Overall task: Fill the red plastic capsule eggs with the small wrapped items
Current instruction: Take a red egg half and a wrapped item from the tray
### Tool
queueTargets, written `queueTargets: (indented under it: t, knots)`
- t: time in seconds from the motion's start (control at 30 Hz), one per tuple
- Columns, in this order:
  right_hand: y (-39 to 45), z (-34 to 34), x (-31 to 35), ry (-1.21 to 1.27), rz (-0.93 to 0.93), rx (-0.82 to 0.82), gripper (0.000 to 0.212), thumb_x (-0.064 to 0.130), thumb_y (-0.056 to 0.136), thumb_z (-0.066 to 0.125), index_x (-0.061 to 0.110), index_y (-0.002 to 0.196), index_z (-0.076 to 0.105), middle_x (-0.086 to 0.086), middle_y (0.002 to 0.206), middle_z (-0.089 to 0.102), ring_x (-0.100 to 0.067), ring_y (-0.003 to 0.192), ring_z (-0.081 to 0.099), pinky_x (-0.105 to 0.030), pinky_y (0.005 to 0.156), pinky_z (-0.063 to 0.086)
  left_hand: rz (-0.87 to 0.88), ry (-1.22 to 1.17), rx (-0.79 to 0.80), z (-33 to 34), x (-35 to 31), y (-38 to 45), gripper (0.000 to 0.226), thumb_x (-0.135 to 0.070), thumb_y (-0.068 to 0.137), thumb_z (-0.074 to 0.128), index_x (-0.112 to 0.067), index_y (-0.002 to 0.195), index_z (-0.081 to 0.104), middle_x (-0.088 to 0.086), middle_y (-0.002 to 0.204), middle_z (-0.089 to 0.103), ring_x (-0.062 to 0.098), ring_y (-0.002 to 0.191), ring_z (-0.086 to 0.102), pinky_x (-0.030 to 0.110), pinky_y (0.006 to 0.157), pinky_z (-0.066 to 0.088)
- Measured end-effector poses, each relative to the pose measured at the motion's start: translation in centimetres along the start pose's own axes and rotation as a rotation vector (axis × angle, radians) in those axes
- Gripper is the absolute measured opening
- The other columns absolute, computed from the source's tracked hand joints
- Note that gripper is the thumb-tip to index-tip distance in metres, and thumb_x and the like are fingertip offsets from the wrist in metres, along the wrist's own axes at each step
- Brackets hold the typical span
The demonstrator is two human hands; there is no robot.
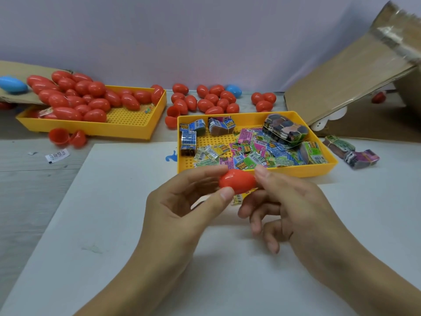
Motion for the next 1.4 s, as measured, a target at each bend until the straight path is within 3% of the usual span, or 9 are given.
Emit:
queueTargets:
  t: [0.17, 0.3, 0.4, 0.53, 0.8, 1.13, 1.2, 1.3, 1.4]
  knots:
    - [-0.3, -0.1, 0.3, -0.026, -0.091, 0.006, 0.017, 0.032, 0.078, 0.079, 0.019, 0.088, 0.078, -0.011, 0.071, 0.072, -0.018, 0.052, 0.062, -0.023, 0.037, 0.043, -0.048, -0.022, 0.030, 0.1, 0.5, 0.0, 0.042, -0.004, 0.074, 0.072, -0.025, 0.110, 0.073, 0.006, 0.112, 0.075, 0.027, 0.102, 0.072, 0.032, 0.082, 0.059]
    - [-0.3, -0.1, 0.1, -0.079, -0.147, 0.034, 0.035, 0.018, 0.076, 0.073, 0.032, 0.107, 0.076, -0.004, 0.087, 0.075, -0.015, 0.064, 0.066, -0.024, 0.044, 0.048, -0.244, -0.103, -0.009, 0.0, 1.1, 0.0, 0.024, -0.027, 0.080, 0.064, -0.016, 0.098, 0.077, 0.018, 0.080, 0.067, 0.030, 0.063, 0.068, 0.036, 0.062, 0.059]
    - [-0.3, 0.3, 0.0, -0.127, -0.170, 0.063, 0.040, 0.011, 0.074, 0.070, 0.037, 0.104, 0.077, 0.004, 0.088, 0.074, -0.014, 0.068, 0.064, -0.024, 0.047, 0.048, -0.239, -0.041, -0.023, 0.0, 1.1, 0.1, 0.034, -0.045, 0.078, 0.072, -0.013, 0.087, 0.076, 0.017, 0.068, 0.060, 0.026, 0.053, 0.062, 0.033, 0.056, 0.056]
    - [-0.1, -0.1, -0.2, -0.071, -0.119, 0.014, 0.039, 0.011, 0.074, 0.064, 0.031, 0.104, 0.078, -0.001, 0.085, 0.073, -0.013, 0.065, 0.064, -0.025, 0.044, 0.047, -0.112, -0.023, -0.025, -0.3, 0.5, 0.0, 0.028, -0.035, 0.071, 0.077, -0.018, 0.093, 0.078, 0.009, 0.088, 0.076, 0.025, 0.072, 0.074, 0.027, 0.068, 0.059]
    - [-0.1, -0.6, -0.2, -0.021, -0.055, -0.051, 0.025, 0.035, 0.082, 0.076, 0.010, 0.085, 0.076, -0.012, 0.071, 0.070, -0.018, 0.053, 0.061, -0.026, 0.036, 0.045, -0.016, 0.008, 0.031, 0.0, 0.0, 0.1, 0.030, -0.009, 0.072, 0.080, -0.019, 0.099, 0.075, 0.008, 0.105, 0.075, 0.023, 0.103, 0.071, 0.024, 0.081, 0.056]
    - [0.0, -0.6, -0.3, -0.049, -0.144, -0.004, 0.025, 0.020, 0.073, 0.084, 0.018, 0.096, 0.077, -0.007, 0.081, 0.074, -0.016, 0.066, 0.066, -0.026, 0.043, 0.049, -0.141, -0.023, 0.006, -0.1, 0.7, 0.0, 0.036, -0.034, 0.066, 0.081, -0.020, 0.099, 0.077, 0.010, 0.097, 0.076, 0.029, 0.083, 0.075, 0.030, 0.073, 0.060]
    - [0.2, -1.1, 0.0, -0.147, -0.192, -0.028, 0.022, 0.023, 0.075, 0.079, 0.026, 0.097, 0.077, 0.001, 0.082, 0.073, -0.014, 0.070, 0.066, -0.024, 0.047, 0.049, -0.092, -0.031, -0.036, -0.4, 0.4, 0.2, 0.035, -0.031, 0.065, 0.082, -0.020, 0.098, 0.077, 0.009, 0.098, 0.077, 0.027, 0.087, 0.075, 0.027, 0.074, 0.060]
    - [0.4, -2.7, 1.0, -0.724, -0.347, -0.163, 0.016, 0.022, 0.085, 0.074, 0.030, 0.098, 0.075, 0.010, 0.079, 0.065, -0.012, 0.074, 0.059, -0.013, 0.057, 0.042, -0.019, -0.087, -0.104, -1.1, -0.3, 0.5, 0.030, -0.027, 0.067, 0.081, -0.017, 0.095, 0.077, 0.012, 0.097, 0.076, 0.029, 0.091, 0.075, 0.030, 0.078, 0.060]
    - [0.9, -2.5, 0.2, -1.062, -0.299, -0.145, 0.020, 0.036, 0.087, 0.067, 0.030, 0.105, 0.073, 0.013, 0.080, 0.052, -0.004, 0.076, 0.051, -0.017, 0.064, 0.040, 0.037, -0.076, -0.104, -1.2, -1.0, 0.5, 0.023, -0.028, 0.071, 0.079, -0.015, 0.090, 0.076, 0.014, 0.094, 0.077, 0.028, 0.092, 0.075, 0.033, 0.082, 0.060]
Point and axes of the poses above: each hand's wrist, its own y-axis towards the middle knuckle, its own z-axis out of the palm, x = y × z, the point moved 7 cm from there along y, towards the middle knuckle
